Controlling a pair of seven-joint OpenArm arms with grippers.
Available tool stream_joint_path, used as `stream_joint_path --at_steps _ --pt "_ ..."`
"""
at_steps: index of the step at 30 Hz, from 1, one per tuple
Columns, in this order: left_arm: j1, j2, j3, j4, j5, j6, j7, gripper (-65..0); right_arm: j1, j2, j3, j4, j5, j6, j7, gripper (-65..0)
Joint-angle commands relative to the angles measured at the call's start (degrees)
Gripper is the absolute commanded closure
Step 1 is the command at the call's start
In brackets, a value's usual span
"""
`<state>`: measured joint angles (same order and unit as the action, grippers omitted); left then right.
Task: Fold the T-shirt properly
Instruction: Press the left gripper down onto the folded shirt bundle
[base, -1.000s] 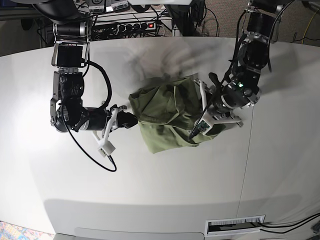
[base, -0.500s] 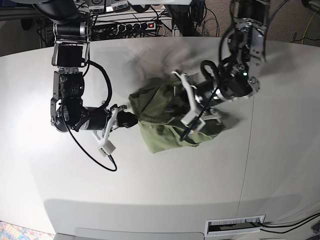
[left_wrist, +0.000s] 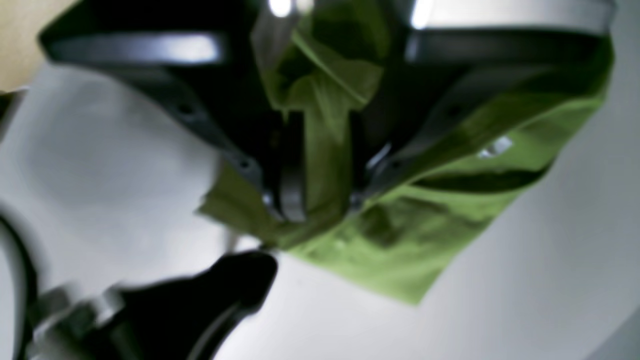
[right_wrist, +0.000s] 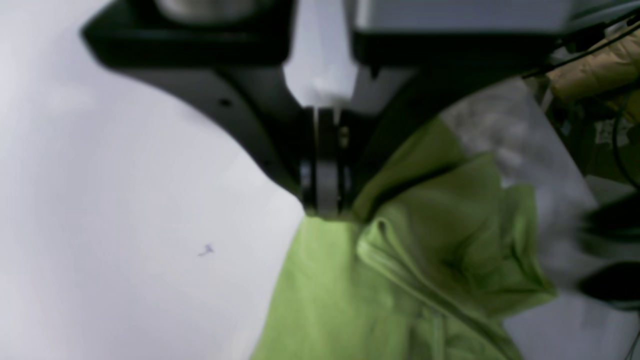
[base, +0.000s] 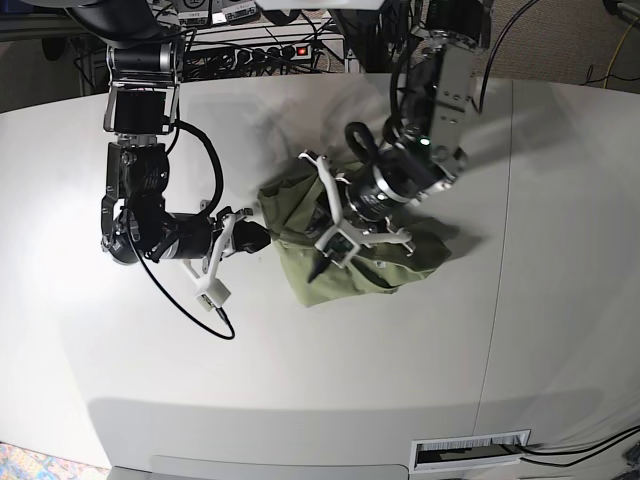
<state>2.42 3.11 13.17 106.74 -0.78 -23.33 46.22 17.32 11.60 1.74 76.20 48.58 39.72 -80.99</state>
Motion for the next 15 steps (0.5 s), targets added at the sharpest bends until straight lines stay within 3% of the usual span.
stream_joint_path --at_steps 1,7,12,15 --pt "-0.50 0.55 2.10 0.94 0.81 1.05 -1.97 -13.6 1.60 0.48 0.20 1.05 1.33 0.28 0.99 -0.1" --pt "-0.50 0.55 14.03 0.94 15.98 10.08 -2.03 -14.5 1.57 0.79 0.26 1.07 1.31 0.28 0.99 -0.1" --pt "-0.48 0.55 18.91 0.90 23.87 13.64 -1.66 -19.4 1.57 0.81 0.26 1.05 1.31 0.28 0.99 -0.1" --pt "-0.33 0.52 18.91 -0.07 24.39 13.90 -1.66 -21.2 1.57 0.81 0.26 1.05 1.33 0.28 0.99 -0.1"
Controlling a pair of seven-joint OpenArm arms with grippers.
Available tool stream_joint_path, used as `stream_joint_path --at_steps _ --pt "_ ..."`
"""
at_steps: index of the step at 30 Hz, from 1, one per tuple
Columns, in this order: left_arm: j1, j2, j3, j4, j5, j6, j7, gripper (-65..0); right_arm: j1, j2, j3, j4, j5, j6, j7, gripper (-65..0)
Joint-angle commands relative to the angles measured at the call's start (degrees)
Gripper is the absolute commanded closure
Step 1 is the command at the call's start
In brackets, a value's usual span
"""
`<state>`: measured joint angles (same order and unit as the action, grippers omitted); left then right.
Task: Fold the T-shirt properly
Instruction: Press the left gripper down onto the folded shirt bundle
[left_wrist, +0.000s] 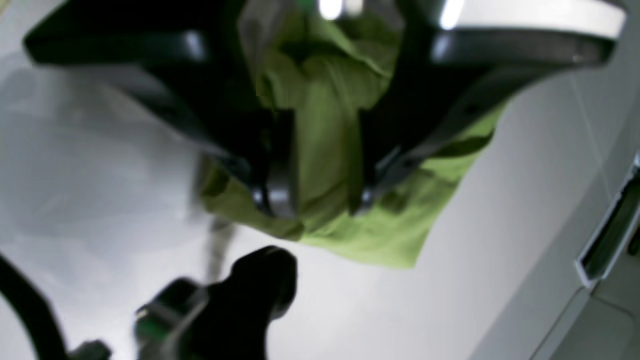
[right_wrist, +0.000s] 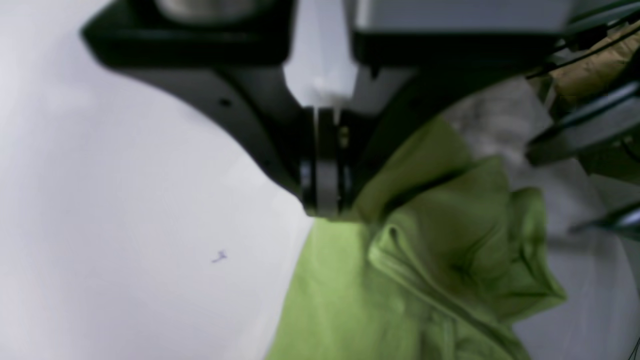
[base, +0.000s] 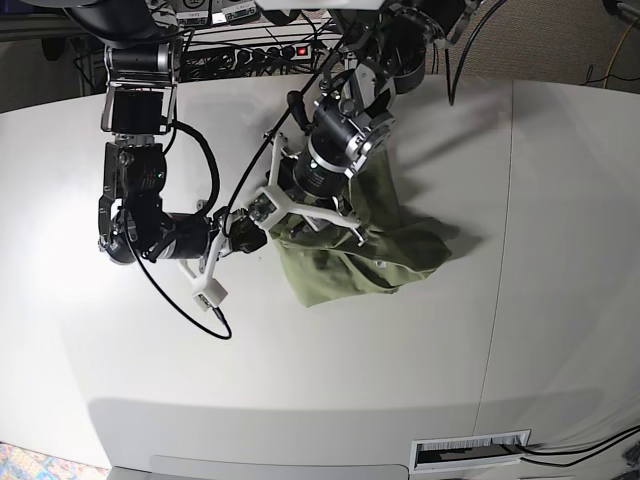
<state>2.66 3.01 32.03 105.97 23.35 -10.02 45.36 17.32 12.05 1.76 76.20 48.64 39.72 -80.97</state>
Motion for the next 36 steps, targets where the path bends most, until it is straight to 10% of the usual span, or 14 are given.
stream_joint_path --at_steps 1,31,36 --pt "-0.59 0.63 0.04 -0.07 0.26 0.61 -0.85 -22.7 1.57 0.35 0.24 1.05 1.27 0.28 0.97 -0.1" --pt "-0.59 -0.31 0.04 -9.09 2.67 5.92 -4.31 -26.7 1.57 0.52 0.24 1.07 4.31 0.28 0.97 -0.1" --pt "-0.61 -0.28 0.04 -9.18 4.48 6.21 -4.31 -6.9 1.57 1.88 0.24 1.07 4.55 0.28 0.97 -0.1"
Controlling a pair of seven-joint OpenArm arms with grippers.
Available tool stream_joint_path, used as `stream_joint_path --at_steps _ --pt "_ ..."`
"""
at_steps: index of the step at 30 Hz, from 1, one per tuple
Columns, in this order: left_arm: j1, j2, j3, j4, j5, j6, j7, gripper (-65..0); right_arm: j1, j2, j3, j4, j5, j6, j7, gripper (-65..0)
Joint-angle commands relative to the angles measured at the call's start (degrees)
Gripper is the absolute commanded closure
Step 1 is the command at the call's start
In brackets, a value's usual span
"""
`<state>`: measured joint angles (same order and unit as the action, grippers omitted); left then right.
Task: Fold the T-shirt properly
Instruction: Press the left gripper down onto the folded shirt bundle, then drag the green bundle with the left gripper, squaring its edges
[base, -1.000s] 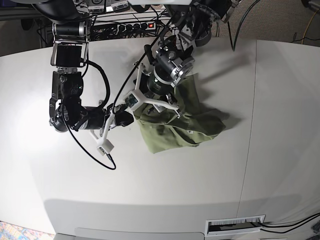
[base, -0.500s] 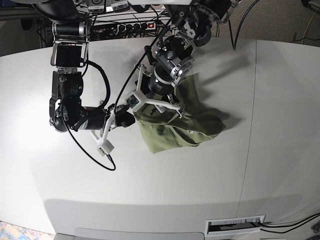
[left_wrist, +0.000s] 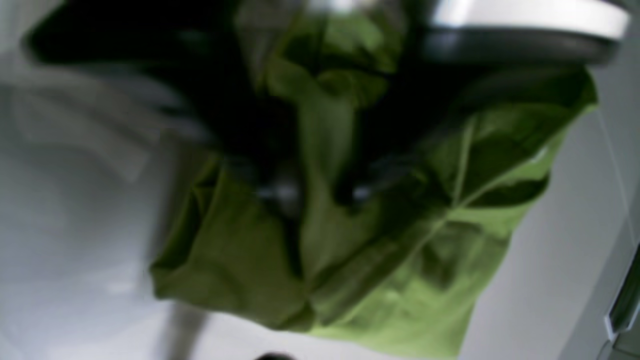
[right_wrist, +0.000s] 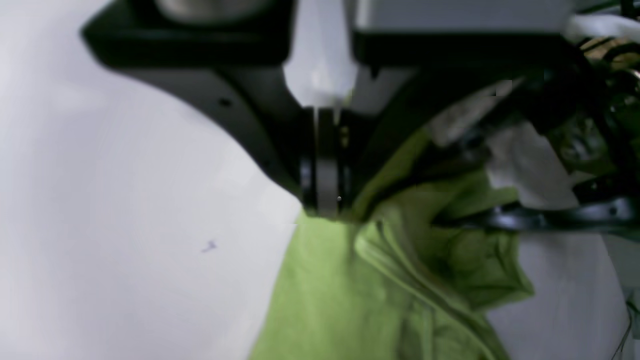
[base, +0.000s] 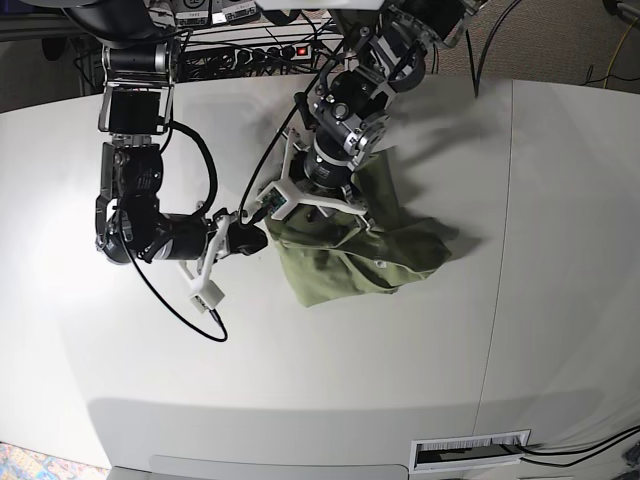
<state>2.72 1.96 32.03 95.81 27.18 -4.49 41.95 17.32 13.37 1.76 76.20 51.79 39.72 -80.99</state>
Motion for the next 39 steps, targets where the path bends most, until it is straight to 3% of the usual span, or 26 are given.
stream_joint_path --at_steps 1,3,10,14,22,29,31,35,39 --pt "-0.68 0.76 0.04 0.98 1.11 0.70 -0.87 -1.7 1.57 0.90 0.24 1.07 1.53 0.28 0.99 -0.1" --pt "-0.66 0.76 0.04 0.98 2.05 1.16 -0.87 0.0 1.57 1.62 0.24 1.07 2.34 0.28 0.99 -0.1" --pt "-0.63 0.76 0.09 3.32 7.87 9.53 3.39 0.0 1.57 2.51 0.24 1.07 3.06 0.28 0.99 -0.1" --pt "-0.63 0.76 0.09 5.51 10.78 12.46 7.26 0.0 1.57 2.51 0.24 1.07 3.04 0.28 0.99 -0.1" --pt "1.57 0.74 0.09 6.38 16.35 12.68 13.99 0.0 1.57 2.51 0.24 1.07 3.04 0.28 0.99 -0.1" --pt "6.64 0.72 0.09 6.45 21.22 14.40 15.96 0.0 1.57 2.51 0.24 1.07 3.04 0.28 1.60 -0.1" --pt "7.19 0.70 0.07 6.45 22.62 15.91 16.94 0.0 1.57 2.51 0.24 1.07 3.04 0.28 1.57 -0.1" --pt "7.65 0.39 0.04 6.47 26.64 19.85 19.02 -9.3 1.57 2.51 0.22 1.07 3.06 0.28 1.57 -0.1" --pt "7.80 -1.27 0.04 6.47 32.76 26.03 20.22 -9.7 1.57 2.51 0.22 1.07 3.08 0.28 1.77 0.0"
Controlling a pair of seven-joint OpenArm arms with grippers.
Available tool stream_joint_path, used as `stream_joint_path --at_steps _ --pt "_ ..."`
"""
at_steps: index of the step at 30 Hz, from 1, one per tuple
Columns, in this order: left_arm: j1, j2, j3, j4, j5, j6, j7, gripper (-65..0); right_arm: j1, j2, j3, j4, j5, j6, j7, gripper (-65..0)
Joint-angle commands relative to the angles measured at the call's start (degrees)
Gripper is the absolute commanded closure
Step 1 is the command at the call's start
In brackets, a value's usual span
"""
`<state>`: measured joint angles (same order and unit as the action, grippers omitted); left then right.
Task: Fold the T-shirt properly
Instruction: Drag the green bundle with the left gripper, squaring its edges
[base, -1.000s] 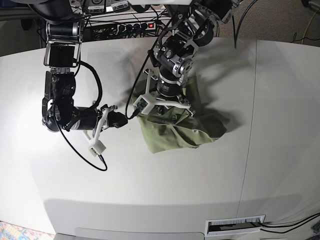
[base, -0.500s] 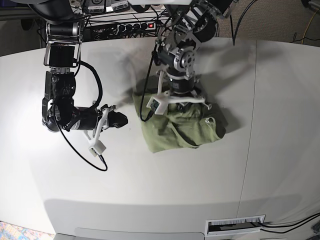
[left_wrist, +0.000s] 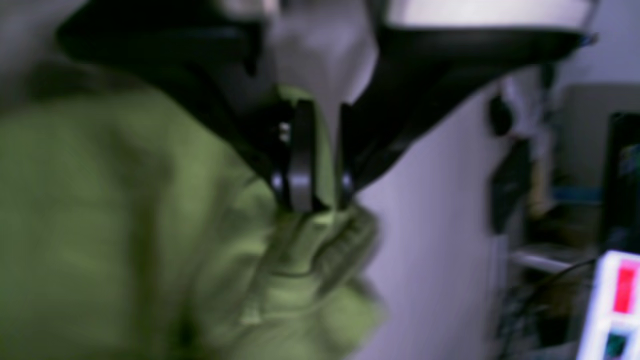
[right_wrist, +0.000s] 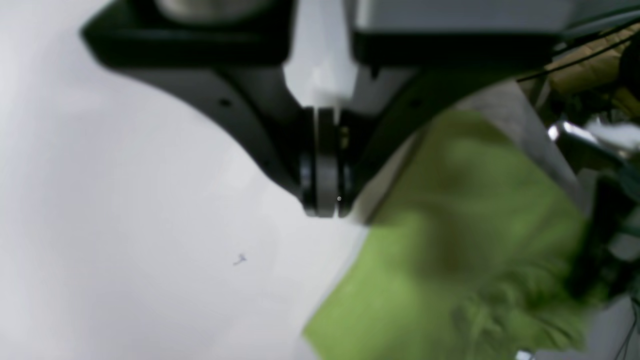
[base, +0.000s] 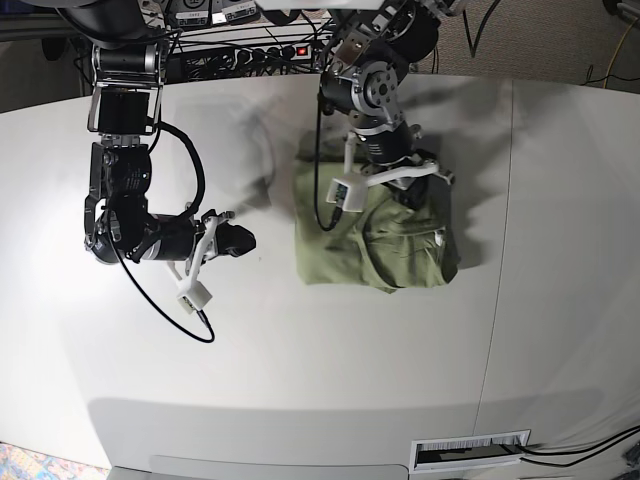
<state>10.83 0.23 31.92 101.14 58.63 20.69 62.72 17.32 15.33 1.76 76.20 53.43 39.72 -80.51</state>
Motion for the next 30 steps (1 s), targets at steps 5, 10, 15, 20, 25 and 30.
stream_joint_path --at_steps 5,10,15,20,25,30 --pt "-0.17 -0.81 0.04 1.16 7.45 5.81 2.51 -9.7 1.60 0.55 0.22 1.07 1.42 0.28 1.55 0.0" --pt "0.37 -1.84 0.04 1.16 7.17 5.92 3.04 -9.8 1.57 0.55 0.22 1.07 1.40 0.28 1.60 0.0" --pt "0.96 -4.74 -0.59 1.16 2.84 6.12 3.96 -12.6 1.60 0.57 0.22 1.07 1.40 0.28 1.49 0.0" --pt "1.90 -5.11 -7.17 1.14 -4.72 6.08 1.09 -28.3 1.57 0.55 0.22 1.07 1.42 0.28 1.49 0.0" --pt "3.23 -4.98 -13.20 1.16 -8.11 6.10 -4.94 -29.6 1.60 0.55 0.22 1.07 1.44 0.28 1.60 0.0" --pt "3.45 -5.01 -14.84 1.16 -17.29 5.86 -15.85 -29.6 1.60 0.52 0.17 1.07 1.66 0.28 2.49 0.0"
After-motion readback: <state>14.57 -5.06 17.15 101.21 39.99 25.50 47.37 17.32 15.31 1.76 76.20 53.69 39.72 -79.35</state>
